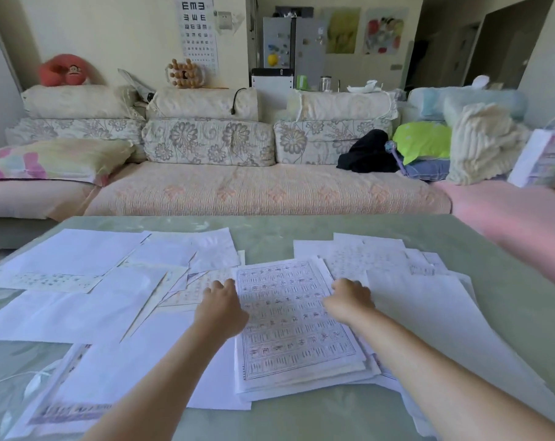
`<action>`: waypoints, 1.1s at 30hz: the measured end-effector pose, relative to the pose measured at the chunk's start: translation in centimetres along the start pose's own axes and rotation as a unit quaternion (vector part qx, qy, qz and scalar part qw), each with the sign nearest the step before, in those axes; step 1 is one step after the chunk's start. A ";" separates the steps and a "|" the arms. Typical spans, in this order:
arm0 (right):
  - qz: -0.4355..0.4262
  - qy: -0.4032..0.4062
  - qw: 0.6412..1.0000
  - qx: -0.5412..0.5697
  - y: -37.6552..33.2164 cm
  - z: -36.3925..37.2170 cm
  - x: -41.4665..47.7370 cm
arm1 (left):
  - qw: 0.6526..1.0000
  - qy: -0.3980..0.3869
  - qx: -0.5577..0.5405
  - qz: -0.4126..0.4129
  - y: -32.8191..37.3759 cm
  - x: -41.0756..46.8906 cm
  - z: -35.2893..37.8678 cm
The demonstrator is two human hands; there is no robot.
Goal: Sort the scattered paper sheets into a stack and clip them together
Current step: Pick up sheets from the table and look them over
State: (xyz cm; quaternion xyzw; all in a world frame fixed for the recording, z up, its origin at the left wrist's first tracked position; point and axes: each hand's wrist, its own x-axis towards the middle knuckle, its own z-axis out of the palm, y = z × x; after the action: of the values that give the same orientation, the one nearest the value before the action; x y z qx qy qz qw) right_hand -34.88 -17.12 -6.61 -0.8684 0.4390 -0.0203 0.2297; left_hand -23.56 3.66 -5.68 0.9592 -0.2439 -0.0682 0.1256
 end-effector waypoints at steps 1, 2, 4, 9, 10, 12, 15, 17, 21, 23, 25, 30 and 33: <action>0.014 -0.004 1.000 0.000 -0.2 0.0 0.1 | 1.000 -0.009 0.013 0.019 0.1 0.1 0.5; 0.029 -0.009 0.999 0.011 -0.5 0.2 0.4 | 0.999 -0.025 0.024 0.030 0.2 0.2 0.8; 0.059 -0.023 0.995 0.079 -0.8 0.1 0.7 | 0.998 -0.049 0.035 0.015 0.4 0.3 1.3; 0.090 -0.109 0.939 0.312 -0.6 -0.5 1.0 | 0.999 -0.054 0.002 -0.006 1.4 0.2 0.9; 0.095 -0.124 0.931 0.329 -0.6 -0.7 0.9 | 0.999 -0.053 -0.004 -0.010 1.4 0.2 0.8; 0.100 -0.160 0.925 0.329 -0.6 -1.1 0.3 | 0.998 -0.052 -0.026 -0.023 1.1 0.3 0.8; 0.053 -0.163 0.960 0.222 -0.5 -1.0 -0.7 | 0.994 -0.054 -0.086 -0.047 0.8 0.4 0.6; 0.014 -0.132 0.975 0.180 -0.3 -0.3 -0.8 | 0.988 -0.056 -0.133 -0.057 0.5 0.4 0.3; -0.016 -0.105 0.961 0.256 -0.4 -0.5 -0.7 | 0.942 -0.079 -0.304 -0.119 -0.6 1.2 -0.2; -0.018 -0.071 0.954 0.291 -0.1 -1.5 -0.5 | 0.900 -0.122 -0.403 -0.109 -1.0 1.5 -0.4; -0.008 -0.004 0.952 0.307 0.7 -2.7 -0.1 | 0.882 -0.142 -0.445 -0.061 -0.6 1.3 -0.5; 0.015 0.087 0.974 0.209 5.3 -5.3 1.4 | 0.962 -0.030 -0.270 0.015 1.9 1.8 0.7; 0.038 0.083 0.985 0.144 7.8 -6.0 1.8 | 0.979 -0.006 -0.200 0.026 4.1 2.9 2.1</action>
State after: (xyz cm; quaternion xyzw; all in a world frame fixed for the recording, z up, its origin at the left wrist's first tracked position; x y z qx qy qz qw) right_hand -41.12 -24.74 -4.76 -0.8044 0.4815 -0.1466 0.3155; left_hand -23.29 -1.62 -6.78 0.9077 -0.2508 -0.1182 0.3150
